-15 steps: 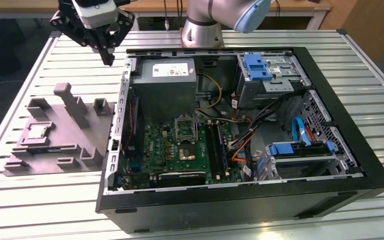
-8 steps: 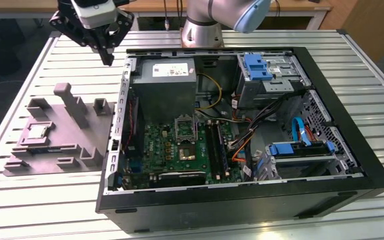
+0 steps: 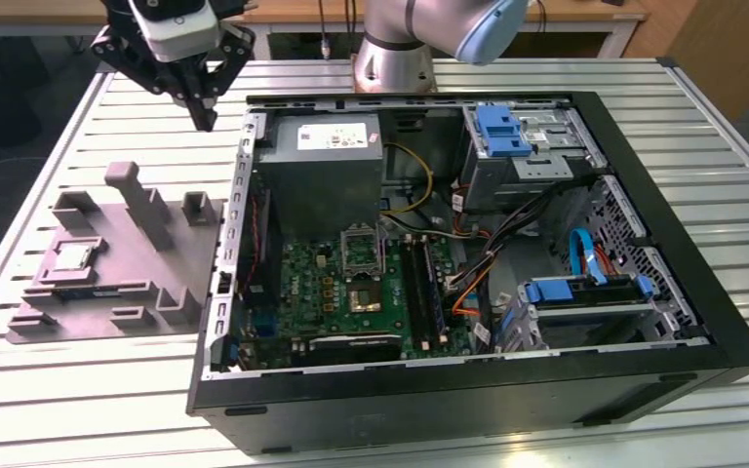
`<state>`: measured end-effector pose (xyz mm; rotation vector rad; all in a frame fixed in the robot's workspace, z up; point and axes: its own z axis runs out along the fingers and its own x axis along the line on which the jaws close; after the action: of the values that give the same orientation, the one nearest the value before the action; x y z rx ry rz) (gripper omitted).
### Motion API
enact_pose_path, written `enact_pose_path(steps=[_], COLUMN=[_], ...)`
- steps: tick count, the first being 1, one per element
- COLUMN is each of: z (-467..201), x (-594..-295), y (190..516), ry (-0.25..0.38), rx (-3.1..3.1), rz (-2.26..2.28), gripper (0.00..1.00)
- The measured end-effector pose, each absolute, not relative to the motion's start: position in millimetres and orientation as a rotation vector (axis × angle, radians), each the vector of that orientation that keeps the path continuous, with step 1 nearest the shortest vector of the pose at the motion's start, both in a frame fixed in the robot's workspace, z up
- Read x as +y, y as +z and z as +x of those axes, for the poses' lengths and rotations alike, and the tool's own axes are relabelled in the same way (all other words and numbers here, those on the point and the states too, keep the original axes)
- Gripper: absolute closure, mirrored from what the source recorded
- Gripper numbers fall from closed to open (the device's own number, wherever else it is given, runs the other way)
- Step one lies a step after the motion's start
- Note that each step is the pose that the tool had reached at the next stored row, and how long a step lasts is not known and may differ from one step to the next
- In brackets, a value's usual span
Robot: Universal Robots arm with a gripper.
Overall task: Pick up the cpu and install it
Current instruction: 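Reach for the cpu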
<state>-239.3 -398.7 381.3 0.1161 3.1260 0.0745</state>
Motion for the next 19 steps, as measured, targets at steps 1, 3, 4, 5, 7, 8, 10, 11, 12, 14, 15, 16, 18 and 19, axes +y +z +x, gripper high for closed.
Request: enact_pose_path(steps=[1, 3, 4, 5, 7, 8, 10, 11, 12, 14, 15, 16, 18, 19], z=[-239.5, -239.7, -239.9, -240.1, -240.4, -240.5, -240.9, -241.1, -241.3, -241.6, -241.7, -242.0, -242.3, -242.5], x=[-398.7, -398.7, -398.7, -398.7, -398.7, -398.7, -398.7, -398.7, -398.7, -398.7, -398.7, -398.7, -398.7, -398.7], y=[381.2, 381.0, 380.9, 380.8, 380.6, 380.5, 380.3, 380.2, 380.1, 379.8, 379.7, 379.6, 379.4, 379.3], ry=[0.074, 0.074, 0.074, 0.074, 0.074, 0.074, 0.074, 0.074, 0.074, 0.074, 0.074, 0.074, 0.074, 0.074], rx=[3.126, 3.126, 3.126, 3.126, 3.126, 3.127, 3.127, 3.127, 3.127, 3.127, 3.127, 3.127, 3.127, 3.127], rz=[0.116, 0.116, 0.116, 0.116, 0.116, 0.116, 0.116, 0.116, 0.116, 0.116, 0.116, 0.116, 0.116, 0.116], gripper=[0.89, 0.89, 0.89, 0.89, 0.89, 0.89, 0.89, 0.89, 0.89, 0.89, 0.89, 0.89, 0.89, 0.89])
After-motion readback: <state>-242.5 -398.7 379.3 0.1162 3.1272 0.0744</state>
